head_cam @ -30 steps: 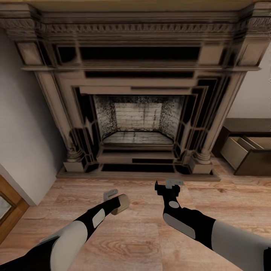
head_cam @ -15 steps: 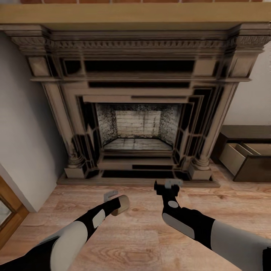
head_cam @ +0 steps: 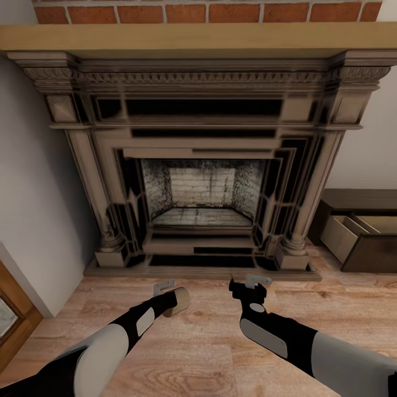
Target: Place each of the two pumpkins and all three candles from the living room inside a cabinet in the living room (use any cabinet), then make sure every cabinet is closed, and position the cauldron so it is next to a table in the living room.
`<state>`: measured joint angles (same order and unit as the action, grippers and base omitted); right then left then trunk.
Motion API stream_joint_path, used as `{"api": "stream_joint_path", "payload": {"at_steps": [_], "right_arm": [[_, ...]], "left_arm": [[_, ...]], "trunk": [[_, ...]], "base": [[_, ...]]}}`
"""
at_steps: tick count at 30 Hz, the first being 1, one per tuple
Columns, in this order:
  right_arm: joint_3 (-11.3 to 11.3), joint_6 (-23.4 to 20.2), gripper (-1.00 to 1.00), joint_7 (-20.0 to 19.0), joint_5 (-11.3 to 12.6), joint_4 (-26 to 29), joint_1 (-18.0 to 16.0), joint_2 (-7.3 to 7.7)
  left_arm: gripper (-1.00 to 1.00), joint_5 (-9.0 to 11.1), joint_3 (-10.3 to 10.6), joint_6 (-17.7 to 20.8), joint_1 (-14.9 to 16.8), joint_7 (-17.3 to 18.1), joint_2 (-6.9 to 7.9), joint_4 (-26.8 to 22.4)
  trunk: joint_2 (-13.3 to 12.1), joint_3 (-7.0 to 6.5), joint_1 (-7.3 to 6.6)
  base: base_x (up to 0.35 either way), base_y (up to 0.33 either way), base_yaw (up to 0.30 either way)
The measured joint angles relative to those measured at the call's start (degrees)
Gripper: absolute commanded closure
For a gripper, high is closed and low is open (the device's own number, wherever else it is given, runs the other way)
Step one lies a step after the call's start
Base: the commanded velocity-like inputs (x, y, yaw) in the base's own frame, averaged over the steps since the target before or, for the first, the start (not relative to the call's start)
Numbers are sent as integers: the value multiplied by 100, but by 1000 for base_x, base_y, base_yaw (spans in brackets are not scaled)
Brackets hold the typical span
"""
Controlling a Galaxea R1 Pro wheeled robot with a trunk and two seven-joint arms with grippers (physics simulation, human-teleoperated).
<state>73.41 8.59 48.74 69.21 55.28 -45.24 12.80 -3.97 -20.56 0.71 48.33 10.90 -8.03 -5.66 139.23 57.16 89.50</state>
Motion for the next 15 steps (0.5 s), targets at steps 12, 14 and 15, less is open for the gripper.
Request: {"api": "stream_joint_path", "payload": {"at_steps": [12,14,15], "right_arm": [[10,-1,-100,-5,73,-171,51,-22],[6,-6,-100,-4,76,-172,52,-22],[6,-8,-100,-2,77,-171,52,-22]], "left_arm": [[100,-40,1,1,0,-13,5,12],[100,-36,0,1,0,-17,5,11],[100,-36,1,1,0,-17,5,12]], "trunk": [[-481,-216,-264],[-561,-251,-308],[-602,-269,-330]], "base": [[0,0,0],[0,0,0],[0,0,0]]}}
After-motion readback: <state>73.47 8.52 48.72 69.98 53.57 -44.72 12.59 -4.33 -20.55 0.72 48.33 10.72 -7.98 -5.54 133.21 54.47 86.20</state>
